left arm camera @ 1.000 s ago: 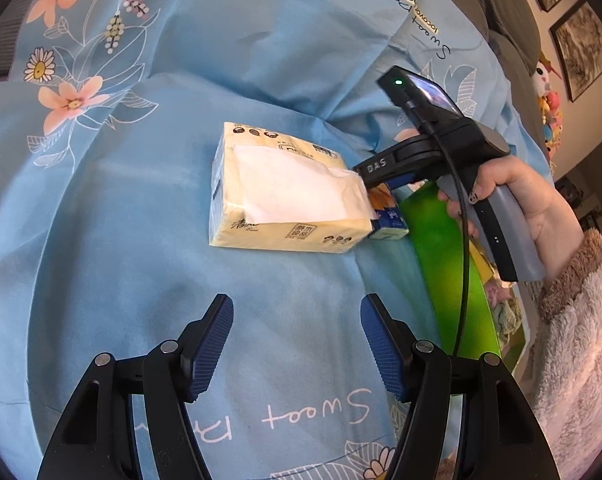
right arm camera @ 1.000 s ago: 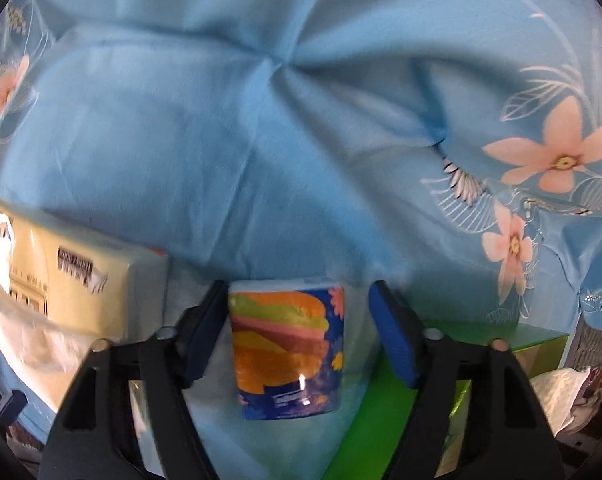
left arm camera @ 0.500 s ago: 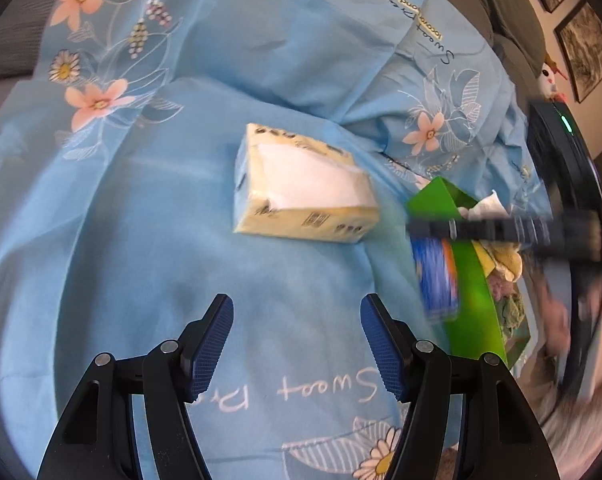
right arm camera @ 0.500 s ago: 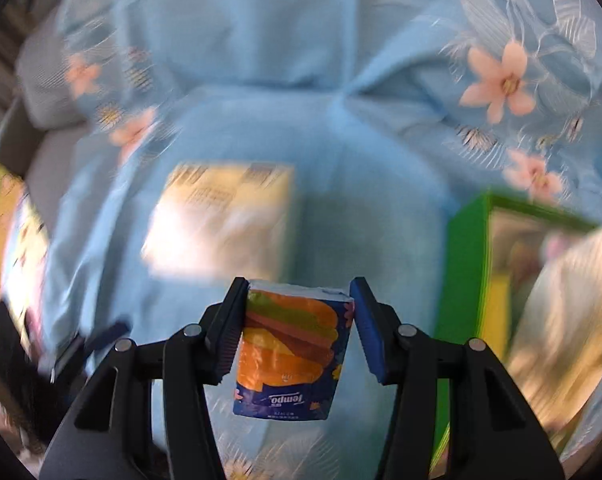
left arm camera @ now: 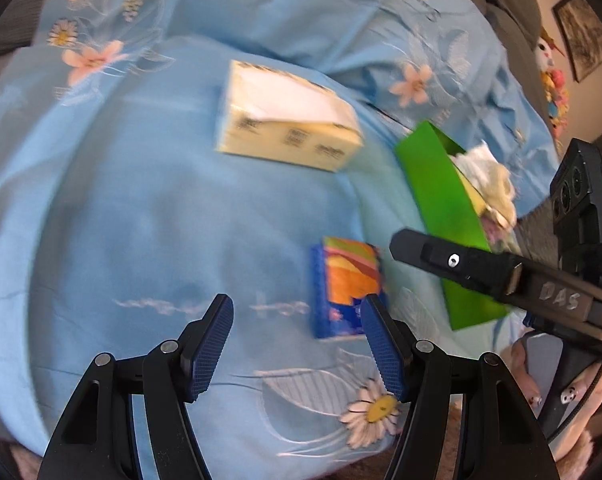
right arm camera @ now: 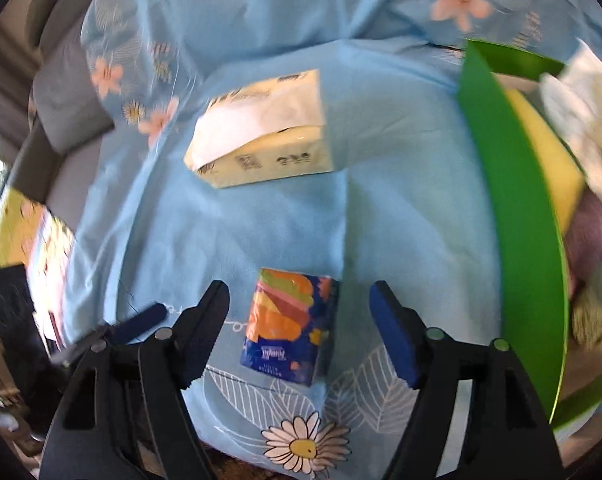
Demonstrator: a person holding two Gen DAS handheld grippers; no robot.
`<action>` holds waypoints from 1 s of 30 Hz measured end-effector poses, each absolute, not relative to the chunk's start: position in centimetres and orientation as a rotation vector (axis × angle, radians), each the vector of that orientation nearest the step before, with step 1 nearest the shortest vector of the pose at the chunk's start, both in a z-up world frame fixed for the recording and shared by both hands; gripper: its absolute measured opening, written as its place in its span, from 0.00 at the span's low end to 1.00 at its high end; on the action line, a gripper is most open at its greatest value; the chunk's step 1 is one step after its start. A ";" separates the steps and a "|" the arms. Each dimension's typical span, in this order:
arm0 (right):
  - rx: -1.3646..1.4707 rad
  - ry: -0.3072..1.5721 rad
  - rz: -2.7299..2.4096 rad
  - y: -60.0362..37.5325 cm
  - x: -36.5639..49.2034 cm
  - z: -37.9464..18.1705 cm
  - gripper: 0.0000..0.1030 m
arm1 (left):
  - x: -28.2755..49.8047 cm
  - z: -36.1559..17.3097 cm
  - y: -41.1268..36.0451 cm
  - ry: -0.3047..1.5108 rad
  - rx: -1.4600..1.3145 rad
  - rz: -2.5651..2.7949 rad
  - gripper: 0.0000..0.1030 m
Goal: Organize soft objects
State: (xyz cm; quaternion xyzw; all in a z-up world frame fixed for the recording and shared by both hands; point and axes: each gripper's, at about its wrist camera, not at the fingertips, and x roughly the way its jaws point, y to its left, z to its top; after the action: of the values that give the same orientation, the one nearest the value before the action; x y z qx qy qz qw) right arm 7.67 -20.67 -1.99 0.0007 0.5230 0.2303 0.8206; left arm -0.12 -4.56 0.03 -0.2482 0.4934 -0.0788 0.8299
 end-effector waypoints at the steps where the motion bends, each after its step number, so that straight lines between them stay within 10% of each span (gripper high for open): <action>1: 0.049 1.109 0.491 -21.3 7.3 -1.9 0.70 | 0.0 -0.1 -5.0 1.051 -0.526 -0.182 0.64; 7: 0.288 1.119 0.494 -23.3 6.8 -3.7 0.50 | 1.1 -1.0 -8.1 1.083 -0.483 -0.240 0.55; 30: 0.465 0.998 0.539 -26.7 4.4 -1.7 0.36 | 1.0 6.0 -13.8 0.893 -0.224 -0.287 0.43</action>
State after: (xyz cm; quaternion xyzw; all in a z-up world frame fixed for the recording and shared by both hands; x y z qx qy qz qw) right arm 4.39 -26.66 -1.73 0.2182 0.4685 0.2530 0.8179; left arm 0.97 -13.81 6.04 -0.1079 0.4293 -0.1381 0.8860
